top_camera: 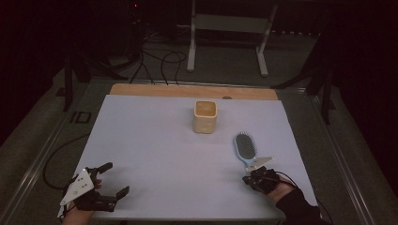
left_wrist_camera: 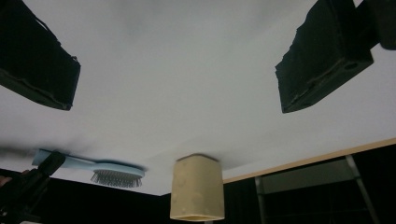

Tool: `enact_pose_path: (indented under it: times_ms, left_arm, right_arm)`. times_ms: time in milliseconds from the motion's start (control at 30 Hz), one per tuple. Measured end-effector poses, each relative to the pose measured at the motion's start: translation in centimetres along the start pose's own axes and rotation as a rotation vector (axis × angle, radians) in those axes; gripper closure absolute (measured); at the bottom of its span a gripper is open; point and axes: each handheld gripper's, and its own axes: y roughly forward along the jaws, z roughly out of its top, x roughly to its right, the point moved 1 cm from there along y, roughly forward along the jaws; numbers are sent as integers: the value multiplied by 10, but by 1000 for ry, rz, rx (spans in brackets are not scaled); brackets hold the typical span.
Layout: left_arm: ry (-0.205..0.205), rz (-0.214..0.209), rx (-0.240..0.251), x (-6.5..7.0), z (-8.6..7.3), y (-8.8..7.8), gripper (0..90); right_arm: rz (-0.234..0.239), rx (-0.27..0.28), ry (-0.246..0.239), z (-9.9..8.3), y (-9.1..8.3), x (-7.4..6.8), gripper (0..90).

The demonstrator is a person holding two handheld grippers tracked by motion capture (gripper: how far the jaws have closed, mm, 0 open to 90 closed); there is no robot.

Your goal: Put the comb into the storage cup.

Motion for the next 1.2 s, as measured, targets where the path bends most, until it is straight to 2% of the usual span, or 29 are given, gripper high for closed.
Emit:
enact_pose_path:
  times_ms: [267, 433, 833, 1200]
  left_arm:
    - [3, 3, 5, 0, 1, -1, 0]
    - [3, 3, 1, 0, 1, 0, 0]
    - [2, 4, -1, 0, 1, 0, 0]
    - [3, 3, -1, 0, 1, 0, 0]
  right_arm:
    - [-20, -6, 39, -16, -5, 8, 900]
    - [-45, -8, 70, -25, -10, 18, 900]
    - [-109, -28, 102, -34, -19, 37, 900]
    - [-135, -42, 130, -39, -23, 54, 900]
